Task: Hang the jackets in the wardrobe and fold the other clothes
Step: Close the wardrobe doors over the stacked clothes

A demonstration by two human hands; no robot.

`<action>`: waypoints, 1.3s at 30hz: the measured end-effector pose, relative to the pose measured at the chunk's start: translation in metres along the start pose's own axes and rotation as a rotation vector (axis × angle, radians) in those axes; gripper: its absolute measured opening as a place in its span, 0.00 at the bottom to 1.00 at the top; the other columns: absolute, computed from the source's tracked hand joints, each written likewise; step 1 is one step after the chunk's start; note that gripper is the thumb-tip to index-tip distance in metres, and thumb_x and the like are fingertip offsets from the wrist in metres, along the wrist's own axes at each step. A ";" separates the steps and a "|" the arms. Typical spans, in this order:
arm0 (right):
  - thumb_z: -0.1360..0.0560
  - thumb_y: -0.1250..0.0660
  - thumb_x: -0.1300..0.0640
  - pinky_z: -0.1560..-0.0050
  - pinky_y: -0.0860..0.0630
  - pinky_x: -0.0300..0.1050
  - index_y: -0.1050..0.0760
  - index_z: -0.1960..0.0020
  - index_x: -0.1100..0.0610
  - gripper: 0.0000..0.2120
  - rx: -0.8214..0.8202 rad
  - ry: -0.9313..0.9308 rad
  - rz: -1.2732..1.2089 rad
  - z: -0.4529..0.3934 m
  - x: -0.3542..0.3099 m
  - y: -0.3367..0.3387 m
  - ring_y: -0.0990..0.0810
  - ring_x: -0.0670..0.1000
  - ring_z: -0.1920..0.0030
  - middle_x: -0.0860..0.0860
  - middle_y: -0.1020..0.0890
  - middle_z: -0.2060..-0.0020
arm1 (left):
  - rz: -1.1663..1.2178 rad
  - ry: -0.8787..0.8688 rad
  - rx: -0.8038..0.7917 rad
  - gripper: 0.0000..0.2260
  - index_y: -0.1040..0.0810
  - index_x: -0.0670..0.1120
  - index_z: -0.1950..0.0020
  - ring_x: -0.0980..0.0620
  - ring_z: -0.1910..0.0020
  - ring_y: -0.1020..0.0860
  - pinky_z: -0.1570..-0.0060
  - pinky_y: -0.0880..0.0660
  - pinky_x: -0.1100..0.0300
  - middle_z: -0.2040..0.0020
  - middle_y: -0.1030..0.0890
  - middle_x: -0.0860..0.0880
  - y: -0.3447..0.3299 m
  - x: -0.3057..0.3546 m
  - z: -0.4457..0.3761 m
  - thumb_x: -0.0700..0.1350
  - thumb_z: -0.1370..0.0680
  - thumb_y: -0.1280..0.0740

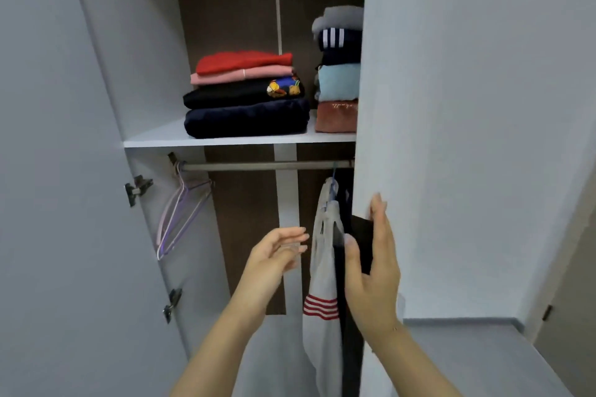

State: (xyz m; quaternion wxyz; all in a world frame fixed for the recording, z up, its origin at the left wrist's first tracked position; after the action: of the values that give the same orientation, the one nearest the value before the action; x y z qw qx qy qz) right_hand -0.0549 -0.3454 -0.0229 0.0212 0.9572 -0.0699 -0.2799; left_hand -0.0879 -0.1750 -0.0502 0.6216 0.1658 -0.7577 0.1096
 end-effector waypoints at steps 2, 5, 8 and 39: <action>0.17 0.45 0.49 0.27 0.49 0.31 0.54 0.21 0.41 0.29 -0.090 0.039 -0.012 -0.007 0.009 -0.042 0.46 0.41 0.23 0.37 0.47 0.23 | -0.004 -0.030 0.052 0.12 0.20 0.54 0.42 0.59 0.44 0.20 0.45 0.23 0.60 0.45 0.17 0.57 0.010 0.002 -0.020 0.39 0.20 0.37; 0.18 0.43 0.57 0.24 0.51 0.40 0.53 0.21 0.48 0.30 -0.166 0.155 0.005 -0.019 0.023 -0.100 0.47 0.47 0.22 0.42 0.48 0.21 | 0.000 -0.077 0.172 0.13 0.20 0.51 0.42 0.58 0.44 0.19 0.48 0.23 0.64 0.45 0.17 0.55 0.035 0.005 -0.042 0.36 0.19 0.39; 0.20 0.38 0.66 0.22 0.51 0.45 0.52 0.20 0.51 0.35 -0.179 0.182 0.029 -0.034 0.041 -0.150 0.47 0.50 0.22 0.46 0.48 0.21 | -0.003 -0.085 0.344 0.14 0.20 0.49 0.43 0.57 0.45 0.19 0.47 0.24 0.62 0.47 0.16 0.55 0.071 0.000 -0.055 0.34 0.20 0.38; 0.22 0.36 0.61 0.31 0.49 0.25 0.32 0.27 0.51 0.23 -0.737 0.233 -0.216 0.029 -0.147 -0.269 0.42 0.35 0.30 0.38 0.36 0.31 | -0.229 -0.199 0.923 0.13 0.26 0.58 0.50 0.66 0.60 0.25 0.56 0.31 0.63 0.60 0.23 0.64 0.335 0.031 0.136 0.55 0.16 0.49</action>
State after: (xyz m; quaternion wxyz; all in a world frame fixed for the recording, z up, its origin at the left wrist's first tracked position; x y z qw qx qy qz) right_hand -0.1602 -0.0575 0.0100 0.3414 0.9127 0.1393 -0.1762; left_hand -0.3464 0.0795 -0.0338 0.4157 0.5163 -0.6626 0.3488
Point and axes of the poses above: each hand's wrist, its own z-axis away from the middle knuckle, its own y-axis out of the back of the hand, x = y × z, the point moved 7 cm from there along -z, towards the middle knuckle
